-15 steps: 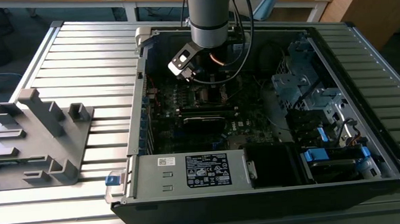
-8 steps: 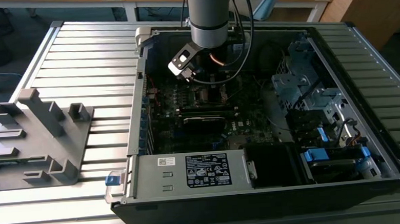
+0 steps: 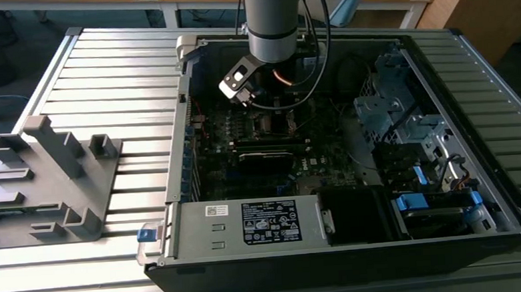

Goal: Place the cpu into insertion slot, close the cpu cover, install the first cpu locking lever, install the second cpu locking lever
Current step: 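Place the cpu into insertion slot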

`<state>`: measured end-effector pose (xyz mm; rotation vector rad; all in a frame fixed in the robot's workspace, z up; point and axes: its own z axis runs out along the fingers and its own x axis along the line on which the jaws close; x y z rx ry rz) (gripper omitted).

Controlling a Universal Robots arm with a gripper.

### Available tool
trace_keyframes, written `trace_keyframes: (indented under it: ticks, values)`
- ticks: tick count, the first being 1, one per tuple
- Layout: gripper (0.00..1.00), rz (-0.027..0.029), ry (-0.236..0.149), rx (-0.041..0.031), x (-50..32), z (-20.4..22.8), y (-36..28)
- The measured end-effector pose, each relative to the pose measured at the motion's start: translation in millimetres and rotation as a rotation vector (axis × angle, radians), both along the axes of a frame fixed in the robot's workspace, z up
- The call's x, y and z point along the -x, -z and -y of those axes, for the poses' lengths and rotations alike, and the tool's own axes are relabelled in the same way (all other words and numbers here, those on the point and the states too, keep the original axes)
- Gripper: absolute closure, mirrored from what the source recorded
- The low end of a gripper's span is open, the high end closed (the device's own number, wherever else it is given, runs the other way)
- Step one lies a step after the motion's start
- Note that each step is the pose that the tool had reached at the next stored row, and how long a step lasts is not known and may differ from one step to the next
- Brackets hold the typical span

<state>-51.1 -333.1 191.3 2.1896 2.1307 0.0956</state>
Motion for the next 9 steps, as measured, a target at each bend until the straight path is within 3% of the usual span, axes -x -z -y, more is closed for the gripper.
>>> trace_keyframes:
  ticks: [9]
  values:
    - [0.39, 0.0002, 0.000, -0.0002, 0.0, 0.0, -12.4]
